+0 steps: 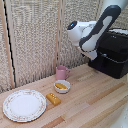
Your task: Please go towards the air fryer and gently seize its handle using your gripper. Slowly reveal the interior of the air fryer by pulling the handle outward. Head to the bowl filled with hot dogs and firmly but gently grasp it. Carefully place it inside the now-open air fryer.
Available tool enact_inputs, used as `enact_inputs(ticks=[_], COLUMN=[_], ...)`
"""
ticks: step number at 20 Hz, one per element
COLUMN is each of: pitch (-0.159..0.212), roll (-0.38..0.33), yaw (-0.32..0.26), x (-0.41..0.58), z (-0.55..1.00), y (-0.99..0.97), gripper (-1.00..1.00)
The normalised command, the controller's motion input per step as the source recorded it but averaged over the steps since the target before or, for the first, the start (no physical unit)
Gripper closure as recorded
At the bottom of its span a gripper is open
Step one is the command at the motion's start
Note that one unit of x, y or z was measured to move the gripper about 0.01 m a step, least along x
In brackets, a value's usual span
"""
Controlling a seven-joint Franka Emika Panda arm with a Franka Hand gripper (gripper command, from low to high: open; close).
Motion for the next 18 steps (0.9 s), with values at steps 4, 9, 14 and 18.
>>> enact_inputs(ticks=[4, 9, 14, 18], pitch=[-0.050, -0.027, -0.023, -0.003], roll=[-0.096, -0.110, -0.115, -0.129], yaw=[0.036, 0.073, 0.135, 0.178], x=[-0.114, -0.098, -0.087, -0.078], z=[-0.21, -0.20, -0.15, -0.10], y=[-0.65, -0.64, -0.61, -0.56], gripper=[-1.00, -1.00, -1.00, -1.00])
